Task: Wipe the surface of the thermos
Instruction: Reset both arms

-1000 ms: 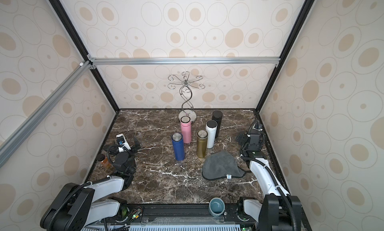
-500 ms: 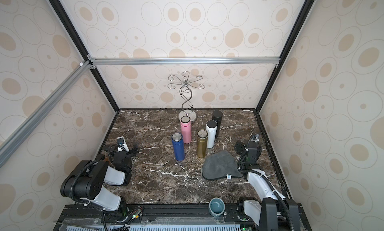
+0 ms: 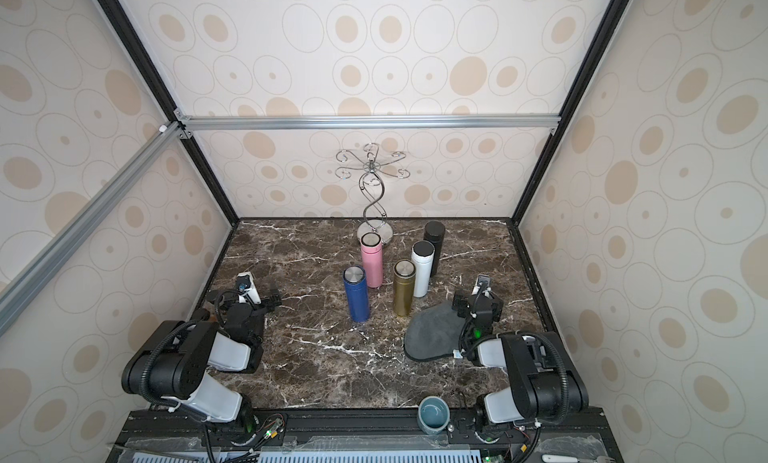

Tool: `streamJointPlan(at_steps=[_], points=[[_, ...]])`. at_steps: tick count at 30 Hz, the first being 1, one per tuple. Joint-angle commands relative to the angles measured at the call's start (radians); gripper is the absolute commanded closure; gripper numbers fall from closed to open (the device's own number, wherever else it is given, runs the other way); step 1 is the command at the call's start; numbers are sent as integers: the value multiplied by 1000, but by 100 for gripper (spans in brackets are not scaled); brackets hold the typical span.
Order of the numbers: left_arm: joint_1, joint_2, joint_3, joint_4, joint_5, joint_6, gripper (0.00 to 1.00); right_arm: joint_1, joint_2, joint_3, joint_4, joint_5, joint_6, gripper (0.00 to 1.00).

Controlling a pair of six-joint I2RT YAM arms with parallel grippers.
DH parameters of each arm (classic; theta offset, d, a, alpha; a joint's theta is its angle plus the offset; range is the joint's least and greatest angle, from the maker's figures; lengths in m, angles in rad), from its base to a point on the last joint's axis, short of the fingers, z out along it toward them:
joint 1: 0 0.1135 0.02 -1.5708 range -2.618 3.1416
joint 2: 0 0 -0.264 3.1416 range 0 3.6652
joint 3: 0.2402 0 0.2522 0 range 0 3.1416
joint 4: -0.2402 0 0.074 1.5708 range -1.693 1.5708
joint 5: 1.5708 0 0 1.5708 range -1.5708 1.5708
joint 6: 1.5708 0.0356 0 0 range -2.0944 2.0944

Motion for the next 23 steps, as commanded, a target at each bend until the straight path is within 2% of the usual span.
streamJointPlan(at_steps=[1,3,5,7,10,12,14,16,18,23], points=[[1,1,8,13,8,-4,0,12,16,49,32,-14,-61,1],[0,2,9,13,9,-2,0,23,47,84,-14,-26,-74,1],[-1,4,9,16,8,0,0,28,152,100,115,-14,-109,1],[0,4,9,15,9,1,0,26,89,137,-74,-15,-58,1],[0,4,12,9,10,2,0,17,134,120,38,-15,-77,1],[0,4,13,8,12,2,0,12,93,143,-89,-31,-51,0],[0,4,14,6,12,2,0,10,119,126,-10,-26,-67,0],[-1,6,17,3,12,3,0,10,111,130,-28,-27,-64,0],[-1,20,68,-78,54,24,0,10,99,140,-71,-33,-54,0],[0,4,31,-26,74,26,0,8,104,137,-59,-28,-60,0]])
